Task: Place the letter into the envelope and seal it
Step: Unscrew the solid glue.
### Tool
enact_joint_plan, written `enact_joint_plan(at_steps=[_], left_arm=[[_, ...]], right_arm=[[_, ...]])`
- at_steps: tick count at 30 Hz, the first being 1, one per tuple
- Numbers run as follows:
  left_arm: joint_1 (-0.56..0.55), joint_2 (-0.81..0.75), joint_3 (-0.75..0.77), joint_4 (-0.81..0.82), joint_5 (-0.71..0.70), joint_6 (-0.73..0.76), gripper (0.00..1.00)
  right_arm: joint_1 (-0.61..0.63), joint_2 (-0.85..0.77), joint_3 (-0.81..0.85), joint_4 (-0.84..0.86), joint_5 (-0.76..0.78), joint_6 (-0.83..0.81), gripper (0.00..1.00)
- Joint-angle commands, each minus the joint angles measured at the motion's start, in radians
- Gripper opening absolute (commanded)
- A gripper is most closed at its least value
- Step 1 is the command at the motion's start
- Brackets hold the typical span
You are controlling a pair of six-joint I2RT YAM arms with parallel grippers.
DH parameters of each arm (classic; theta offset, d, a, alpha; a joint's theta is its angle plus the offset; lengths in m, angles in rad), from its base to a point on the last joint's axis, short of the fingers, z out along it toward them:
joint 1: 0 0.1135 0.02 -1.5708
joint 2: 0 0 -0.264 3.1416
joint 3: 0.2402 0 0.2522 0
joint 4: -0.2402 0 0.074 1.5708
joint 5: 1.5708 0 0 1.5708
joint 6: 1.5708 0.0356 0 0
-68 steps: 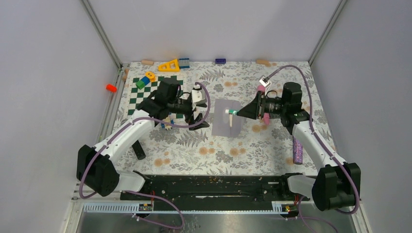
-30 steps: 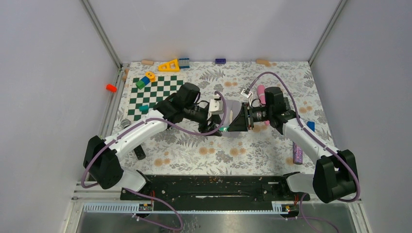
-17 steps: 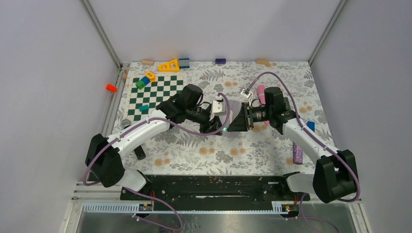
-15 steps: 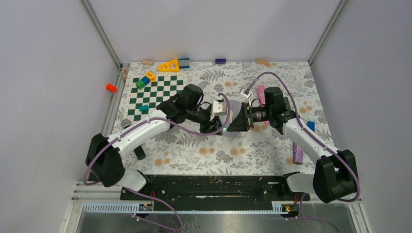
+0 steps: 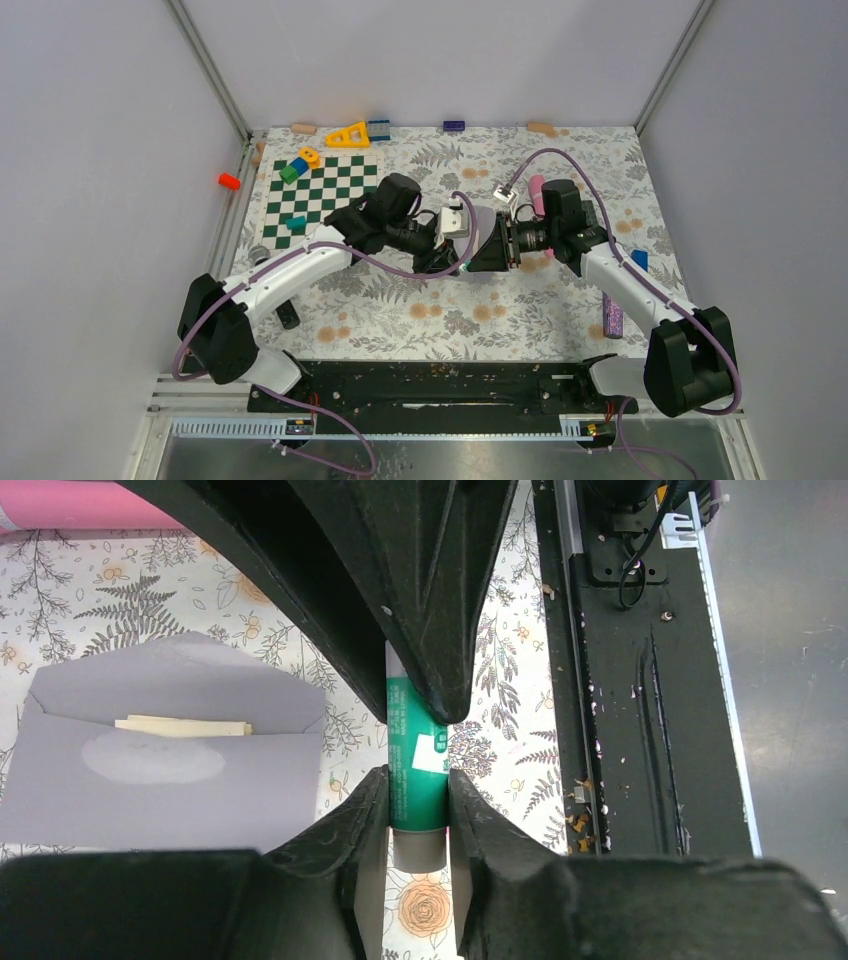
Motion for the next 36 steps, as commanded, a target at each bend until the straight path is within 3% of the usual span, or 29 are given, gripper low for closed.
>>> enact_joint_plan(at_steps=[1,4,10,14,20,22,27,31,36], left_arm=[[-0.008,0.008,0.050,0.014,-0.008,0.012,0.16],[-0.010,0.010,0.051,0.011,-0.012,0.013,0.04],[-0.011,0.006,0.051,0.015,-0.021,-0.011,0.00],[-0.010,-0.017,0.019,0.061,-0.049,-0.037,0.00],[-0.010,-0.020,0.016,0.079,-0.063,-0.062,0.00],[-0.010,-0.017,0.015,0.073,-0.029,-0.061,0.00],[-0.009,0.029,0.053,-0.032,0.150,-0.012,0.00],[-0.010,0.069,0.078,-0.094,0.215,0.013,0.00],[-0.010,0.098,0.082,-0.116,0.235,0.012,0.00]], right_arm=[[0.011,0.002,0.042,0.001,-0.009,-0.012,0.25],[0.011,0.001,0.045,0.002,-0.009,-0.008,0.38],[-0.007,-0.007,0.076,-0.007,-0.026,0.028,0.76],[-0.051,-0.017,0.082,-0.006,-0.036,0.073,0.78],[-0.059,-0.003,0.076,-0.069,-0.058,0.053,0.71],[-0.059,-0.022,0.081,-0.165,-0.069,-0.083,0.71],[-0.059,-0.172,0.053,-0.376,0.074,-0.597,0.78],[-0.060,-0.329,-0.036,-0.371,0.140,-0.931,0.84],[-0.060,-0.443,-0.134,-0.316,0.103,-1.147,0.86]])
